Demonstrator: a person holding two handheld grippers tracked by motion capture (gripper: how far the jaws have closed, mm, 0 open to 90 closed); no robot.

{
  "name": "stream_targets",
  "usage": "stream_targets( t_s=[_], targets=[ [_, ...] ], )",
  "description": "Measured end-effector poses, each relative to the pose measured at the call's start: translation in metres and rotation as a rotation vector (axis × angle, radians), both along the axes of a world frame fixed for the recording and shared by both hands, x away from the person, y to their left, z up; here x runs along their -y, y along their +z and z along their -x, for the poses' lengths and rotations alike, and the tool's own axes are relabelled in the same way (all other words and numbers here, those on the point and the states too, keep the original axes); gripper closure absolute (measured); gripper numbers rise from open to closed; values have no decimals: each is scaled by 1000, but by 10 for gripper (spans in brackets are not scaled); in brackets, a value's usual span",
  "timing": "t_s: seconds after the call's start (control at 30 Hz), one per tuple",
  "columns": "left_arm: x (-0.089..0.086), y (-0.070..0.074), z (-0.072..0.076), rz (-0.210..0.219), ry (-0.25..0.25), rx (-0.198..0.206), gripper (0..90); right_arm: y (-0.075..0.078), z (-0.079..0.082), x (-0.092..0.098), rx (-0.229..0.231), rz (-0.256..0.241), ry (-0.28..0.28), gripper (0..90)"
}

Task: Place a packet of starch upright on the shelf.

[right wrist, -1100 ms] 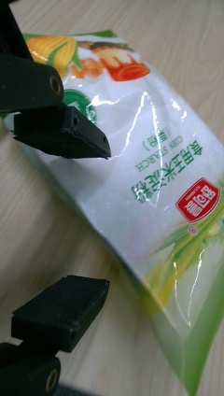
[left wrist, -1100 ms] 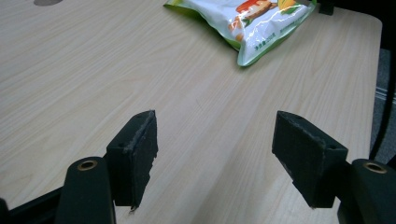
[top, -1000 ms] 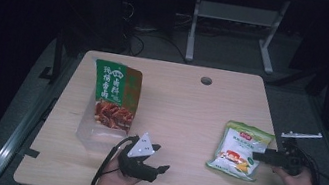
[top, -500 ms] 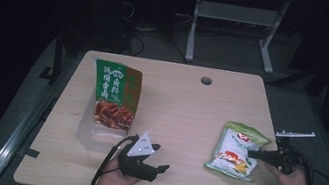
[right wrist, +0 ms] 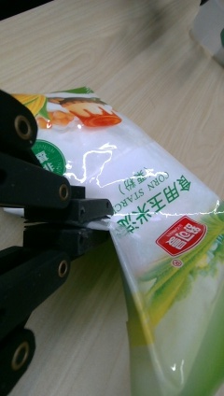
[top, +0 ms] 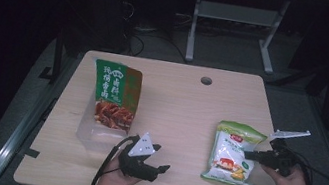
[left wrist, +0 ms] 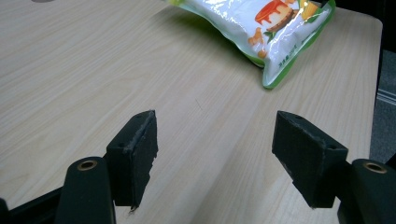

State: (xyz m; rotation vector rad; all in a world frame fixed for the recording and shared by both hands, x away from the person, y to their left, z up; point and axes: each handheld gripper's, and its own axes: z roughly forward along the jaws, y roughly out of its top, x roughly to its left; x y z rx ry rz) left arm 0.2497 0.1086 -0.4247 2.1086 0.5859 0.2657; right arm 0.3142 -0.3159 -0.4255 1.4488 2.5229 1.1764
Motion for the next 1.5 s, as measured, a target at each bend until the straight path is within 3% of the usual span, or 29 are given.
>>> stream_targets(
  t_s=[0.3, 0.7, 1.03, 1.13, 1.23, 1.5],
  targets=[
    [3, -1, -1, 16, -7, -10, 303, 28, 10, -16, 83, -14, 34, 882],
    [5, 0, -5, 41, -12, -28, 299, 58, 10, -57, 162, -18, 125, 887],
    [22, 1, -21, 95, -31, -60, 295, 67, 7, -86, 220, -26, 193, 888],
    [25, 0, -29, 120, -21, -86, 295, 72, 8, -96, 245, -35, 222, 888],
    [25, 0, -34, 111, -20, -81, 295, 76, 10, -106, 276, -29, 247, 888],
    [19, 0, -44, 154, 12, -110, 358, 78, 11, -130, 315, -50, 299, 889]
  ],
)
